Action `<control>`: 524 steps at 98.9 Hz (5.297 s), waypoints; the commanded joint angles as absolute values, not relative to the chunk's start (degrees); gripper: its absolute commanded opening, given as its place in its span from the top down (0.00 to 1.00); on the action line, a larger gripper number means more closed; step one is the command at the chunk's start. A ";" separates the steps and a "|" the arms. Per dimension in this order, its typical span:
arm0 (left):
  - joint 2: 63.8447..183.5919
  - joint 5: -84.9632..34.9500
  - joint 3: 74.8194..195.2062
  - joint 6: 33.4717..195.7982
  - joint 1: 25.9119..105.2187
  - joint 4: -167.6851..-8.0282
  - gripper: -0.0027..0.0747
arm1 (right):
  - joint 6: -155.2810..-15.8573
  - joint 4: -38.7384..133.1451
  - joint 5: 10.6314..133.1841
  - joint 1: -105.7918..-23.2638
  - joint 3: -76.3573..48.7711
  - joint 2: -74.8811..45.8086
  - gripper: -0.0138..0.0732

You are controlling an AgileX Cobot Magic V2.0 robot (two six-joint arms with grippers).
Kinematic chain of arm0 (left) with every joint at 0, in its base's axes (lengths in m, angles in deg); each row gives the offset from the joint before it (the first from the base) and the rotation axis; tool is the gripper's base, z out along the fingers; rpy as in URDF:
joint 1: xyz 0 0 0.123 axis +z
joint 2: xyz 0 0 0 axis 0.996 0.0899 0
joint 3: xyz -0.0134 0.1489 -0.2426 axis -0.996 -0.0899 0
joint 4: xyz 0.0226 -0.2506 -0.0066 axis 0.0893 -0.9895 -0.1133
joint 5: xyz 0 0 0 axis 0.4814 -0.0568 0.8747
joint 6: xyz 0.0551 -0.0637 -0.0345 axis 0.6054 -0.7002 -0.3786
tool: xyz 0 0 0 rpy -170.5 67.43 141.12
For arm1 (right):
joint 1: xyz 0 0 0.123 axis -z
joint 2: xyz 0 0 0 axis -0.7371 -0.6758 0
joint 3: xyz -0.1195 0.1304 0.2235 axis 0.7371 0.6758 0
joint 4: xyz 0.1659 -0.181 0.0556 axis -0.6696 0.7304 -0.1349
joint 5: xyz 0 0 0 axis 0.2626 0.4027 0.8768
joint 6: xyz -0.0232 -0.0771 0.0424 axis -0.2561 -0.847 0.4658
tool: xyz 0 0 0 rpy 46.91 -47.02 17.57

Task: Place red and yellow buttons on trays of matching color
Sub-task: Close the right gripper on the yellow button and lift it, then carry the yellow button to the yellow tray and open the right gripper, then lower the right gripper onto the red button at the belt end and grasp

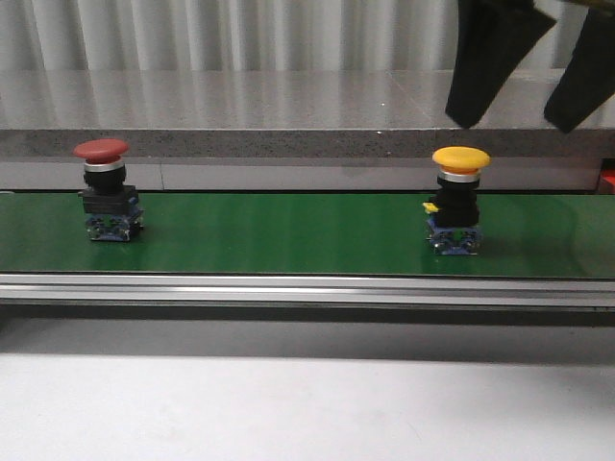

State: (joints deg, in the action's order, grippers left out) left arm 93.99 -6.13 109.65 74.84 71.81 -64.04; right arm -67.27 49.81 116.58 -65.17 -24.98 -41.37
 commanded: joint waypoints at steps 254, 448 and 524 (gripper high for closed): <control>94.12 -10.54 111.26 74.10 71.40 -64.68 0.97 | -58.29 57.64 103.90 -8.69 -10.13 -48.11 0.56; 94.12 -10.54 111.26 74.10 71.40 -64.68 0.97 | -58.83 56.59 121.55 -51.43 -25.89 -32.01 0.10; 94.12 -10.54 111.26 74.10 71.40 -64.68 0.97 | -50.78 57.19 121.48 -61.57 -37.43 -54.10 0.11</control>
